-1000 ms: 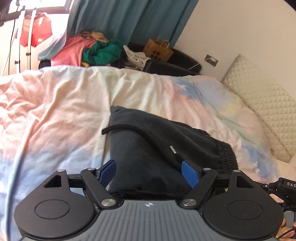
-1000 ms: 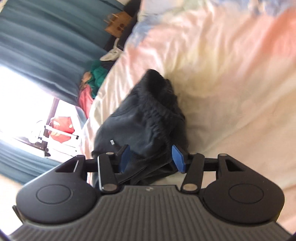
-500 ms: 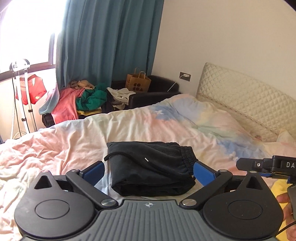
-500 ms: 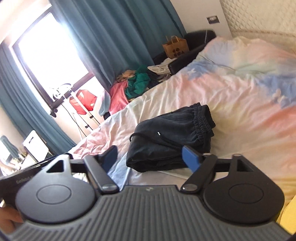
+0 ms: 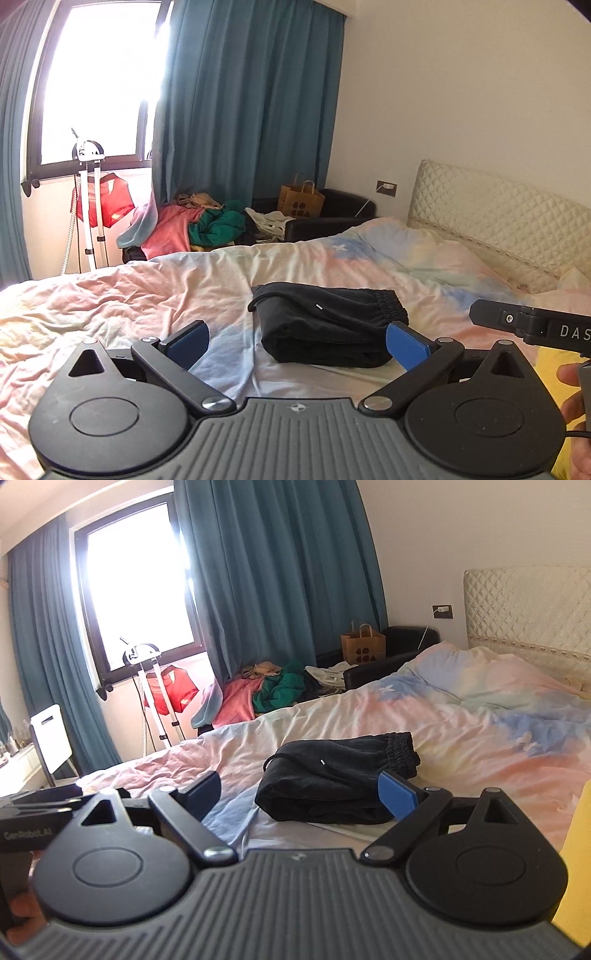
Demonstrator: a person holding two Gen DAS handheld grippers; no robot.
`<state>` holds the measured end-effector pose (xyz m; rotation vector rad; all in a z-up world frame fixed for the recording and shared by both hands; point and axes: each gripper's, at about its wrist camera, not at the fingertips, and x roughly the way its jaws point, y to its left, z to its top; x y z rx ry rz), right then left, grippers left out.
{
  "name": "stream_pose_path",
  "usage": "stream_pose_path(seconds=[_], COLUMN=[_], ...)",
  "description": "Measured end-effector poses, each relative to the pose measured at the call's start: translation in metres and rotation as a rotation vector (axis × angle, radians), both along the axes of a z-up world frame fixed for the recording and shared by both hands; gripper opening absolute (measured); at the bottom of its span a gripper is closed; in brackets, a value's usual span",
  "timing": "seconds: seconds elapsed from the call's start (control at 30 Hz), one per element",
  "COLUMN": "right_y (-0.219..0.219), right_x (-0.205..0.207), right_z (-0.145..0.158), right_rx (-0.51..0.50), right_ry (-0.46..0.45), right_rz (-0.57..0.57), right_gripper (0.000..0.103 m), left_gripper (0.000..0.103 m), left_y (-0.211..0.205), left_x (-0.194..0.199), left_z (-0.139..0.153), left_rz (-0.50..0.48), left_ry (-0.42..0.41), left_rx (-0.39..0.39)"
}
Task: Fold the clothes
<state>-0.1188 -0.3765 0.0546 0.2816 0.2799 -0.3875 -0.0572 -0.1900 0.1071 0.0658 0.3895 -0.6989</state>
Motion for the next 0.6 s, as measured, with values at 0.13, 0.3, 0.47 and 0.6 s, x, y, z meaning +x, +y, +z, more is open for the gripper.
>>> stream_pose_path(seconds=[0.13, 0.3, 0.47, 0.6], right_y=[0.019, 0.033, 0.040, 0.041], right_x=[-0.009, -0.008, -0.004, -0.003], right_z=[-0.010, -0.019, -0.027, -0.033], right_rx=[-0.035, -0.079, -0.091, -0.086], right_ry=[-0.018, -0.015, 0.005, 0.011], right_rz=[-0.019, -0.033, -0.039, -0.054], right_gripper=[0.094, 0.094, 0.094, 0.094], left_gripper=[0.103, 0.103, 0.103, 0.103], left_y=[0.018, 0.026, 0.026, 0.021], left_x=[-0.014, -0.022, -0.024, -0.020], left_z=[-0.010, -0.013, -0.020, -0.026], left_rz=[0.020, 0.040, 0.027, 0.029], left_ry=[-0.026, -0.072, -0.081, -0.054], left_rx=[-0.002, 0.024, 0.040, 0.040])
